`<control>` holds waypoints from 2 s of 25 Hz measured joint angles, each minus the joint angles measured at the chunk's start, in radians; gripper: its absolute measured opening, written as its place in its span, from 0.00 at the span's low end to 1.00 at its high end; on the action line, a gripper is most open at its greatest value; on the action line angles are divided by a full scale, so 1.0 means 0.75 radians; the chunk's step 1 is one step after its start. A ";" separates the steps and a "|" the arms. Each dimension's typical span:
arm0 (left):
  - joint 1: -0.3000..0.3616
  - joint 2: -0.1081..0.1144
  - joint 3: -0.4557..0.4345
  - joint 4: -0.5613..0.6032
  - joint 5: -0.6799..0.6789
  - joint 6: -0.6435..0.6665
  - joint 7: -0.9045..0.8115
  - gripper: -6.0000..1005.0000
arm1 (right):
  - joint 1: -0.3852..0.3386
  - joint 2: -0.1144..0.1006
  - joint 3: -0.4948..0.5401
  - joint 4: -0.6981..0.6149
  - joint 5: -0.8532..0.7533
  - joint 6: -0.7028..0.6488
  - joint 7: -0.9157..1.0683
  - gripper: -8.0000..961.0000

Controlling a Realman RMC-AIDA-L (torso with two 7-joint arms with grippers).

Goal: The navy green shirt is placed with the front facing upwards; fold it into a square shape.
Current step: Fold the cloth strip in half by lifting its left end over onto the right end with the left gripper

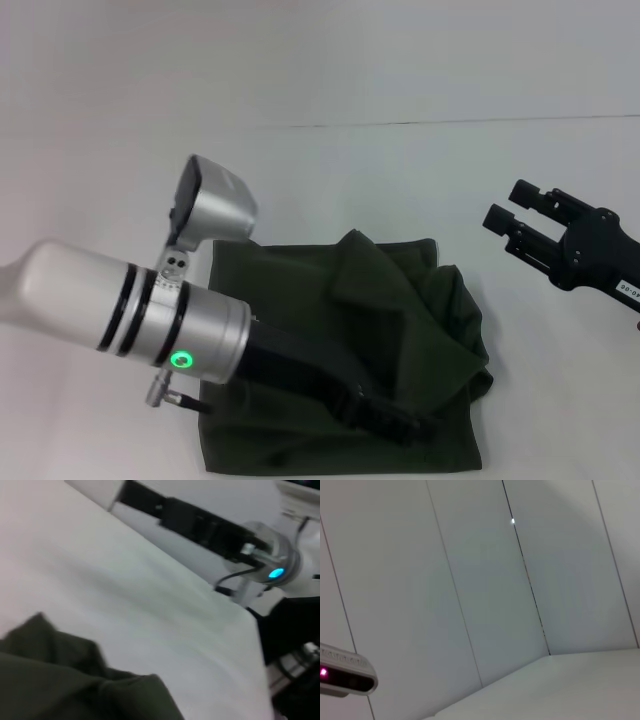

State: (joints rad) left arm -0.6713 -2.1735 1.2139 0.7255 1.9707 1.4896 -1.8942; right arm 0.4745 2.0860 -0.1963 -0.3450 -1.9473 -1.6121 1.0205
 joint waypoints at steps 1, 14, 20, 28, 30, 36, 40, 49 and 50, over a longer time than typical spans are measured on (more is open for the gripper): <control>-0.001 0.000 0.017 -0.004 -0.023 0.014 0.000 0.92 | 0.000 0.000 0.000 0.000 -0.001 0.001 0.000 0.65; 0.005 0.004 0.113 -0.063 -0.173 0.249 0.063 0.92 | -0.001 0.000 0.000 0.000 0.003 0.009 -0.009 0.65; 0.037 0.012 -0.019 -0.041 -0.192 0.331 0.089 0.92 | 0.013 0.000 0.001 -0.016 0.006 0.008 0.038 0.65; 0.169 0.025 -0.692 0.018 -0.193 0.428 0.288 0.92 | 0.101 -0.001 -0.322 -0.457 -0.002 -0.007 0.765 0.64; 0.206 0.037 -0.803 0.016 -0.193 0.417 0.346 0.92 | 0.114 -0.005 -0.473 -0.623 -0.014 0.000 0.973 0.64; 0.309 0.068 -1.102 0.011 -0.189 0.398 0.431 0.92 | 0.257 -0.041 -0.810 -1.027 -0.328 -0.030 1.595 0.64; 0.369 0.102 -1.103 0.056 -0.114 0.412 0.560 0.92 | 0.387 -0.037 -0.847 -1.070 -0.603 -0.120 1.773 0.64; 0.411 0.087 -1.111 0.093 -0.012 0.413 0.701 0.92 | 0.571 0.016 -1.036 -1.079 -0.994 -0.229 1.959 0.64; 0.413 0.083 -1.108 0.087 -0.012 0.410 0.713 0.92 | 0.572 0.016 -1.066 -1.079 -0.991 -0.224 1.964 0.64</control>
State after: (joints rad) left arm -0.3613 -2.1110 0.3828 0.7911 1.9617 1.7967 -1.3591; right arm 0.9038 2.0982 -0.9961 -1.1545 -2.6909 -1.7803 2.4937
